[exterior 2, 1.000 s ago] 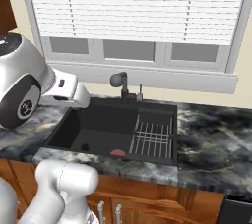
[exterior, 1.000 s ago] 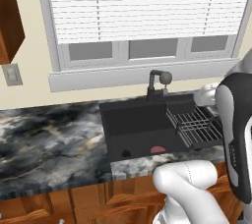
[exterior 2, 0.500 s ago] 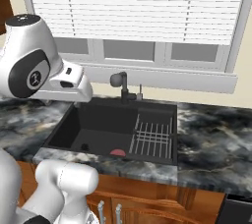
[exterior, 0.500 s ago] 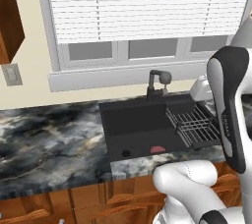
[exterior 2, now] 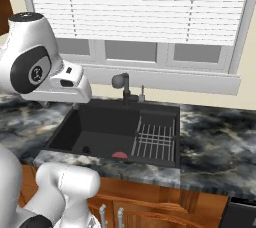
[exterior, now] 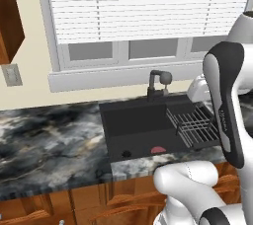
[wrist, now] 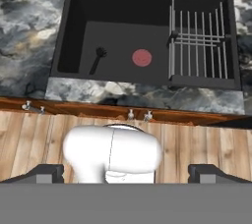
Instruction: Pick up the dish brush and soap dispenser from the sink, and place them back in the cabinet, and close the cabinet door.
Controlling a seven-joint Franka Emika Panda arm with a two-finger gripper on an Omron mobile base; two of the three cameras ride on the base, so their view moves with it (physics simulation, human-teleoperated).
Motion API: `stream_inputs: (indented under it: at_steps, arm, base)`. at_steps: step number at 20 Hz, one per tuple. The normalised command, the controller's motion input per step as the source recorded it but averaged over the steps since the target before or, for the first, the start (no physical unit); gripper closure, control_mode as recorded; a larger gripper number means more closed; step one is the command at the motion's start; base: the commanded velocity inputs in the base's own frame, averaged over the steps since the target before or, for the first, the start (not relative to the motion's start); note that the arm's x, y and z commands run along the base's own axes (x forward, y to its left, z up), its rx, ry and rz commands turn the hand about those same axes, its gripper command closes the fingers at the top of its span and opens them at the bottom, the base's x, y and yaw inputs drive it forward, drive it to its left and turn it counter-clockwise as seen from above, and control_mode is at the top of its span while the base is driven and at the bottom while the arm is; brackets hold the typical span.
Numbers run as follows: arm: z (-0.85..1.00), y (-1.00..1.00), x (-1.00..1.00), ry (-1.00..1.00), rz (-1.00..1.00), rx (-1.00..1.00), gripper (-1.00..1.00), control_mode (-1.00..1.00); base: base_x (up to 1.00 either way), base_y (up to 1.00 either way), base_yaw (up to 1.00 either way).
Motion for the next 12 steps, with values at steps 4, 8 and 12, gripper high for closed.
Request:
stream_inputs:
  at_steps: [4, 8, 12]
  arm:
    - [-0.06, 0.15, 0.02, 0.01, 0.04, 0.0, -1.0, -1.0]
    - [0.0, 0.08, 0.16, 0.04, 0.03, 0.0, -1.0, -1.0]
    - [0.0, 0.12, 0.26, 0.0, 0.01, 0.0, -1.0, -1.0]
  base:
    - [0.0, 0.0, 0.0]
    - [0.0, 0.0, 0.0]
    - [0.0, 0.0, 0.0]
